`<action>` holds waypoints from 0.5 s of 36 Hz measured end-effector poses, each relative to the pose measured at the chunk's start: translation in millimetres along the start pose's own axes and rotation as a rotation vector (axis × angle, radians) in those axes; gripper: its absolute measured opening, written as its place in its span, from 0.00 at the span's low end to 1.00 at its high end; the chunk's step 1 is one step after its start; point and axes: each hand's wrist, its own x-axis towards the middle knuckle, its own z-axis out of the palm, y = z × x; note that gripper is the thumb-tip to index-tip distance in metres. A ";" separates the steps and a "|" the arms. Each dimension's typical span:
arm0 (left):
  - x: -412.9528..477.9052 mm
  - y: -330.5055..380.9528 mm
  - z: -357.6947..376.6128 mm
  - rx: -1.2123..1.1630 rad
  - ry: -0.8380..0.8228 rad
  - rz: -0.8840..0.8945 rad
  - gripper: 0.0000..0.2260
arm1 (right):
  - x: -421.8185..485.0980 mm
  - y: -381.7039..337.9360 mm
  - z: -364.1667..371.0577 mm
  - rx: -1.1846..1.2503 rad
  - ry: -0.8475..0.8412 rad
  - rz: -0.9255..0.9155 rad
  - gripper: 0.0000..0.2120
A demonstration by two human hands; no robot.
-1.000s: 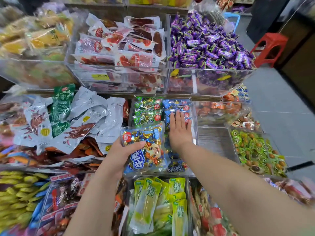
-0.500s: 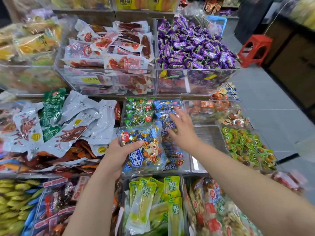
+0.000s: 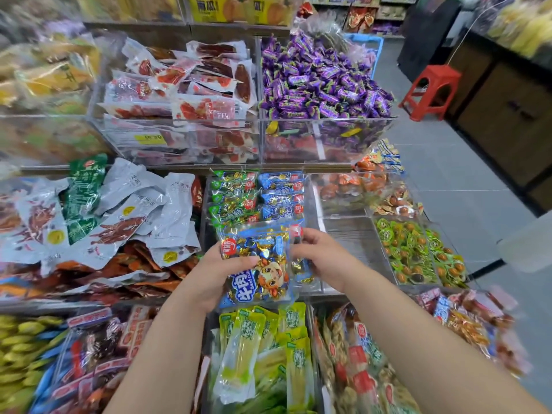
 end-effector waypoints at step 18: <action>4.5 -11.2 -34.7 -0.050 0.324 0.006 0.06 | 10.4 -17.1 -38.0 -0.307 0.425 -0.176 0.12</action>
